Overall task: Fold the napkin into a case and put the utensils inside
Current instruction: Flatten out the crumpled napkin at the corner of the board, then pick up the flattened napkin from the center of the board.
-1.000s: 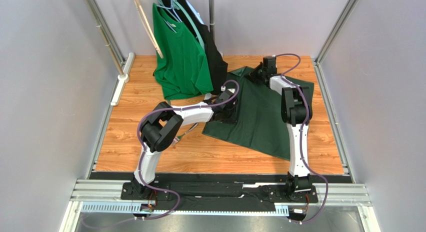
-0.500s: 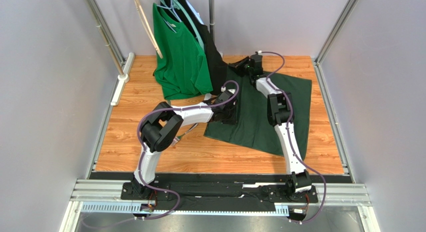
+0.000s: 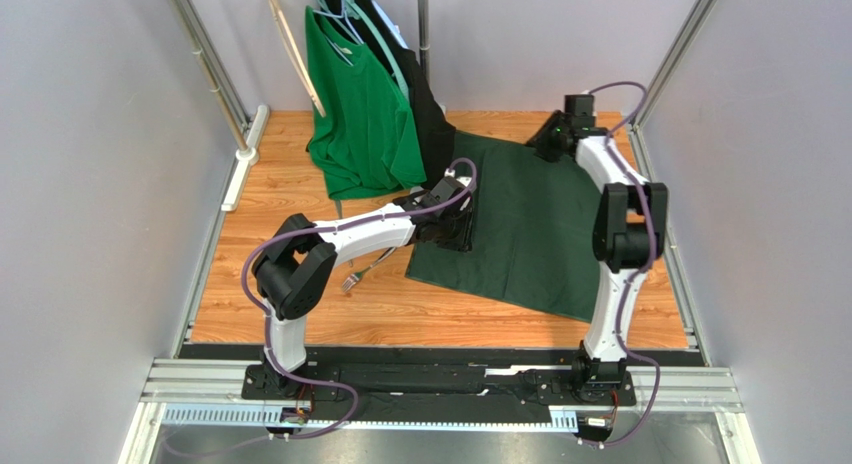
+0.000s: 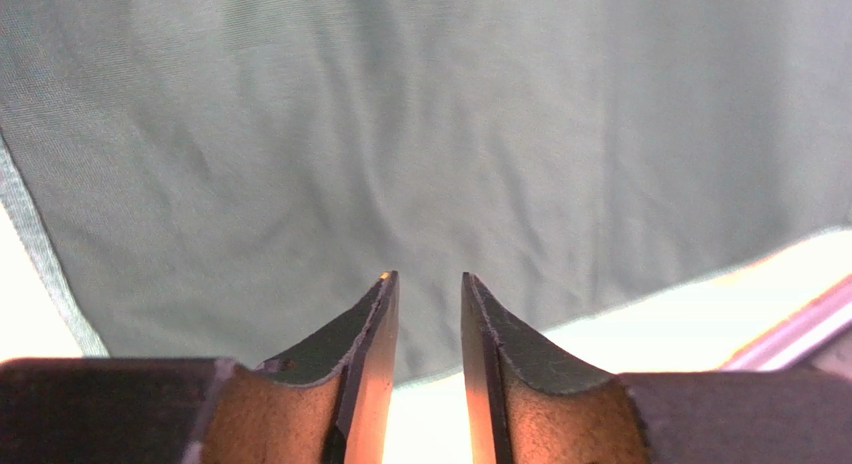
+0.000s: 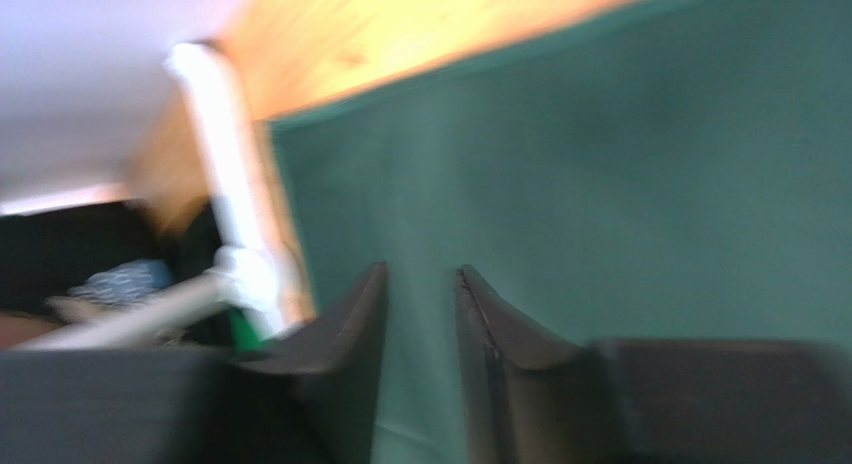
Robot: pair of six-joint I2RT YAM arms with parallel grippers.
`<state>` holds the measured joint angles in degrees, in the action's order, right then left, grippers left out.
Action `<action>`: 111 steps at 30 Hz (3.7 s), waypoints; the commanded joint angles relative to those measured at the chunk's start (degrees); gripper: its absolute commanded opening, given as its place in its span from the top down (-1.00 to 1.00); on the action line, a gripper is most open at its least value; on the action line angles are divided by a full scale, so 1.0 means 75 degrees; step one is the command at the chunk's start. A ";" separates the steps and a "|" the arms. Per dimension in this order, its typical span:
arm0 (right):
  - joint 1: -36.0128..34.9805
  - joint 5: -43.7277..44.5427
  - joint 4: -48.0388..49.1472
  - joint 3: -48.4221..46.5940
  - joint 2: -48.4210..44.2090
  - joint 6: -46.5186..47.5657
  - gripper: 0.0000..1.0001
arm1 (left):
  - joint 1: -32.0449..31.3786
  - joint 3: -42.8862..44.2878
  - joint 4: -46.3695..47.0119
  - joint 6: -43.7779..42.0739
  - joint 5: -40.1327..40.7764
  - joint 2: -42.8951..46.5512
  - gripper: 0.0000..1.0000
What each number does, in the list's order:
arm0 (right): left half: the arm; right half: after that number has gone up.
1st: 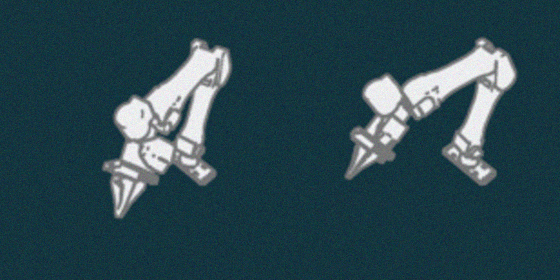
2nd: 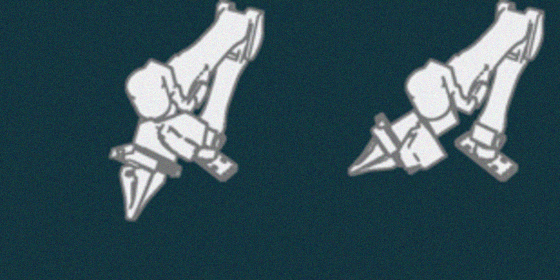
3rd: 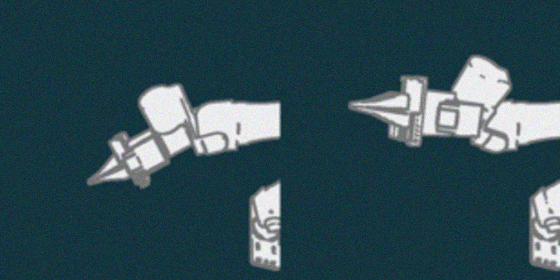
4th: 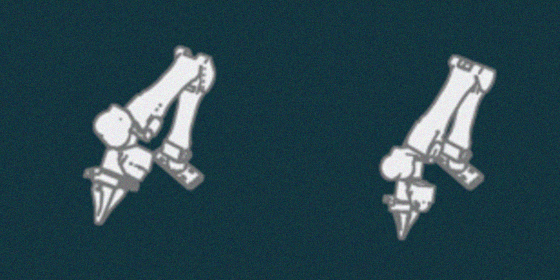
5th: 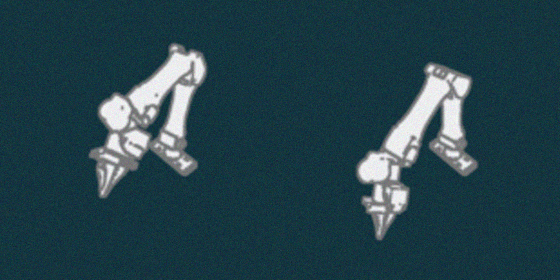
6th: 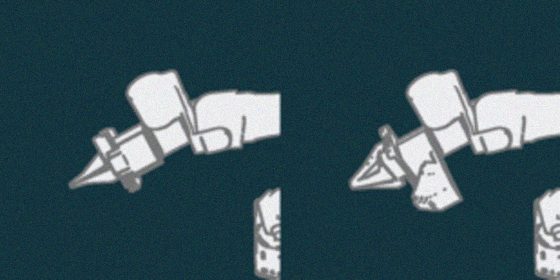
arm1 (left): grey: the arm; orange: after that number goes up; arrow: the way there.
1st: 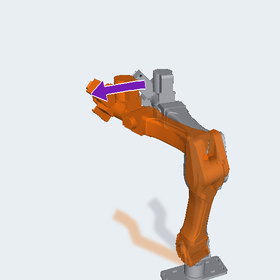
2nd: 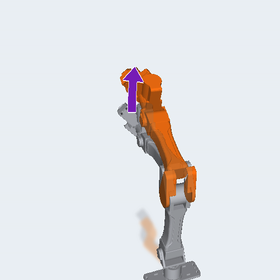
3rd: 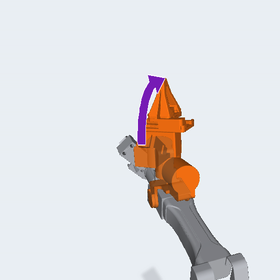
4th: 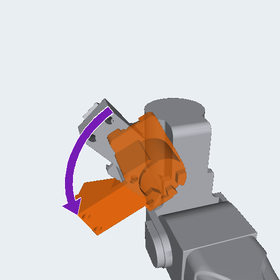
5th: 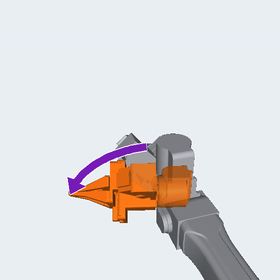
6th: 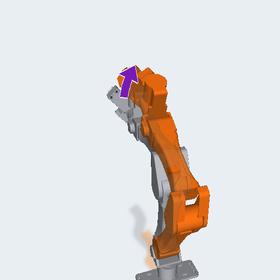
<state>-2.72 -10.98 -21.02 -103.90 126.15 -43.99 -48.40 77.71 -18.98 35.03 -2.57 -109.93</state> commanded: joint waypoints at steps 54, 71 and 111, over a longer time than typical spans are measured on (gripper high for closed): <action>0.4265 0.4266 -0.5343 0.8696 -1.0222 -0.0838 -0.11 | -0.0507 0.0047 -0.1301 -0.0369 -0.1052 0.2327 0.11; 0.4710 0.3703 -0.3820 0.9575 -0.9472 -0.0815 0.12 | -0.0461 -0.1139 -0.0820 0.0568 -0.1392 0.4180 0.25; 0.4511 0.3211 -0.3842 0.9646 -1.0808 -0.0885 1.00 | 0.1274 -0.2510 -0.0751 0.1939 0.1196 0.2777 -0.20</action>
<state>31.62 12.95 -47.42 -27.68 47.24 -50.98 -38.22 56.29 -23.75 45.76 -2.61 -84.88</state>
